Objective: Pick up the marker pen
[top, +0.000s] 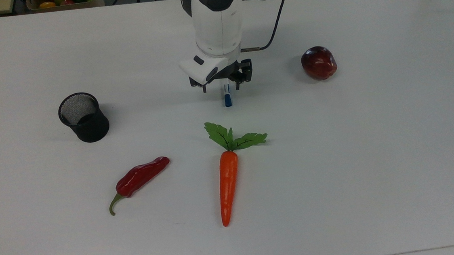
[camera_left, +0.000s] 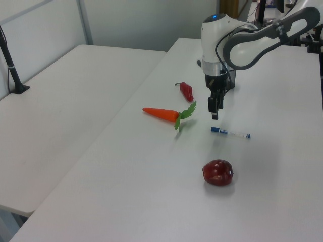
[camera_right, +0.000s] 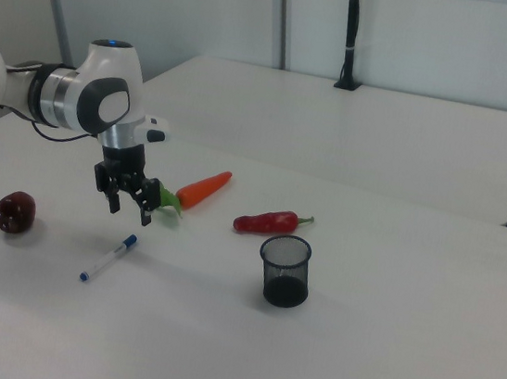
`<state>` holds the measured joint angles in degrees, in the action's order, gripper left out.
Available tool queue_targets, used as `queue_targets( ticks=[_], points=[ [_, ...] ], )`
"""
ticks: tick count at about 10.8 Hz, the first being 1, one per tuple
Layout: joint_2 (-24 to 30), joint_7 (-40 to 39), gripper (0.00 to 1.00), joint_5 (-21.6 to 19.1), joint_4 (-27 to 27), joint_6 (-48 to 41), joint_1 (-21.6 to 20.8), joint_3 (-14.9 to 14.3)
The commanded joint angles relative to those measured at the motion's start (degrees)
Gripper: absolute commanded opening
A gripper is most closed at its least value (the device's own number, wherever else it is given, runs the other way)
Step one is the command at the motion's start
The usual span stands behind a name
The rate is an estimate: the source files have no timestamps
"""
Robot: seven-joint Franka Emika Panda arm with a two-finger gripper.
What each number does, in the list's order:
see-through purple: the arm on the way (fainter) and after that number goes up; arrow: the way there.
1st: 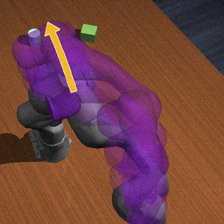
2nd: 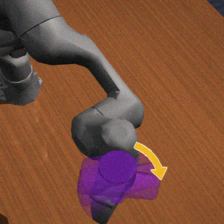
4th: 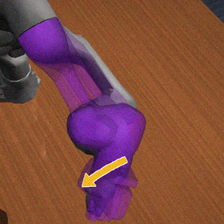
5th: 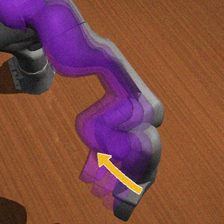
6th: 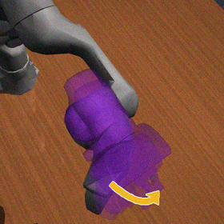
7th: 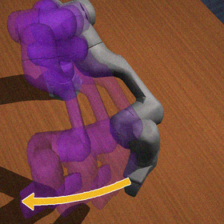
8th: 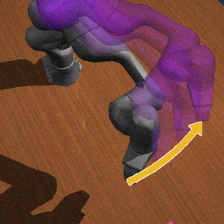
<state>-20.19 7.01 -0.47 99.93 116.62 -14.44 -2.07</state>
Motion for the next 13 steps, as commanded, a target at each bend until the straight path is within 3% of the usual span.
queue_targets(
  ticks=[1,5,10,13],
  points=[
    [3.91,0.72,1.00,3.01,-0.44,0.01,-0.50,-0.47],
    [11.47,-0.15,1.00,5.39,-3.77,-12.79,-0.15,-0.91],
    [20.70,-8.93,1.00,4.52,-3.87,-22.04,7.22,-0.39],
    [22.56,-9.29,1.00,4.51,-3.96,-23.19,9.60,-0.21]
  ],
)
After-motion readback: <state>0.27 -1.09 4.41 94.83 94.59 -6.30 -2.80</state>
